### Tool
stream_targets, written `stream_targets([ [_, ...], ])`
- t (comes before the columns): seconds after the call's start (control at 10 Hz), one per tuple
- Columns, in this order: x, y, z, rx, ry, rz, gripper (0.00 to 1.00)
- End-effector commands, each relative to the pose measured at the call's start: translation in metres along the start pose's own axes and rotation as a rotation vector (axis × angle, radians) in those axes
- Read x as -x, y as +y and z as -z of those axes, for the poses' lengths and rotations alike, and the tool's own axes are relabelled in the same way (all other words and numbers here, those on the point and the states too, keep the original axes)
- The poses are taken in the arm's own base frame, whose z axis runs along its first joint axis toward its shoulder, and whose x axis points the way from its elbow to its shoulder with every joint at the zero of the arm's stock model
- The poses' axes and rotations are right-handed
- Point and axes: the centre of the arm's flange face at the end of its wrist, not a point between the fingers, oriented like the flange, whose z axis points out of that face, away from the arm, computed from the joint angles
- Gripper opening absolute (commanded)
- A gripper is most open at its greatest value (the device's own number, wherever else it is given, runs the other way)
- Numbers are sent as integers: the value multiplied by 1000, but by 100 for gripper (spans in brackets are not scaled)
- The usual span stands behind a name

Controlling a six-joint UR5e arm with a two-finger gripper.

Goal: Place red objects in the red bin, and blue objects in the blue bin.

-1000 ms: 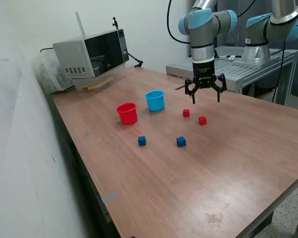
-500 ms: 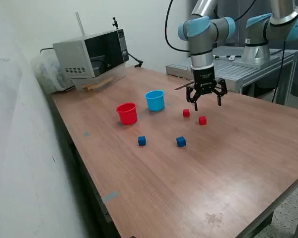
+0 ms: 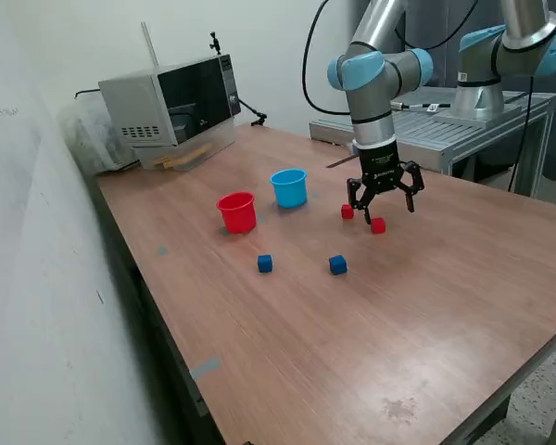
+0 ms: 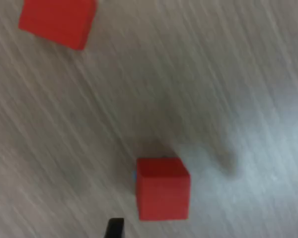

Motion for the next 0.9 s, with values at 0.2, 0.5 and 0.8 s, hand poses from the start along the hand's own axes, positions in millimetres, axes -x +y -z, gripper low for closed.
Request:
stream_targets([
  [0.2, 27, -5, -7, 11, -24, -17, 100],
  [0.5, 32, -14, -10, 8, -18, -33, 100],
  [0.8, 33, -17, -11, 4, -17, -35, 100],
])
